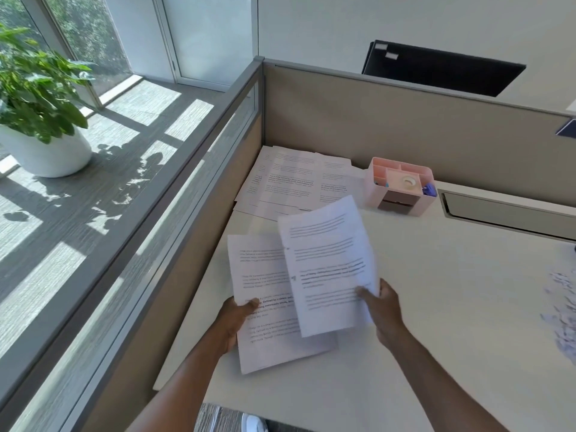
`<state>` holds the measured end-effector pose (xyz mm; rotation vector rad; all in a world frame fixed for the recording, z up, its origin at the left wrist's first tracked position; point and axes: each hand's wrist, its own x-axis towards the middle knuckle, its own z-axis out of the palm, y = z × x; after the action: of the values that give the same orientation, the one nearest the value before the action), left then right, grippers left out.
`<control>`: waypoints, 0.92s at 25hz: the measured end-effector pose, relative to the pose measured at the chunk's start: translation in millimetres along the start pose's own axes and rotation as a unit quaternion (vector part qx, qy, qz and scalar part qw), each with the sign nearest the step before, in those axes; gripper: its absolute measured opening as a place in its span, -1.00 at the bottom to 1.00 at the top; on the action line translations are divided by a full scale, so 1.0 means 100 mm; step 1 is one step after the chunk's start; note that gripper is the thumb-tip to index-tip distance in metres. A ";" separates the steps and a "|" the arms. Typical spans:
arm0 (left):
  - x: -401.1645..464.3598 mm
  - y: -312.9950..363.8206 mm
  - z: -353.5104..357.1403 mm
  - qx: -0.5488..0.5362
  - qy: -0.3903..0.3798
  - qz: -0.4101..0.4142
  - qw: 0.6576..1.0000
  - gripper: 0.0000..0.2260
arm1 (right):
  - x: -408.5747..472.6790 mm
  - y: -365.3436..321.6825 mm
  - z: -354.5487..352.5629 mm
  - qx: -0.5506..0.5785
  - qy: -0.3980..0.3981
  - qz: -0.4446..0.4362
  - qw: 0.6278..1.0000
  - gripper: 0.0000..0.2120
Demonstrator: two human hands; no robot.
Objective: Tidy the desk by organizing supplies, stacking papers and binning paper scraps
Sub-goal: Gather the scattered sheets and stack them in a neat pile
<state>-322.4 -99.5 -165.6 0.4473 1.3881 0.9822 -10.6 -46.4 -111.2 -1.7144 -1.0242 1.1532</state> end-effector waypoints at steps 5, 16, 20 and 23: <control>0.00 -0.02 0.10 0.006 0.005 -0.018 1.000 -0.79 | -0.32 0.23 0.46 -0.079 -0.046 0.040 0.995 -0.82; -0.10 0.02 0.08 0.004 -0.026 0.027 0.999 -0.69 | -0.49 0.26 0.68 -0.140 -0.111 0.009 0.984 -0.76; -0.18 0.31 0.12 0.026 -0.076 0.086 0.993 -0.67 | -0.26 0.01 0.57 -0.054 -0.105 -0.022 0.993 -0.54; -0.23 0.56 0.19 0.017 -0.124 0.119 0.985 -0.58 | -0.11 -0.26 0.52 0.031 -0.168 -0.040 0.984 -0.39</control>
<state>-318.7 -81.9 -104.8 0.7491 1.1444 1.0580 -67.3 -38.6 -96.9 -1.4447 -1.2321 1.4384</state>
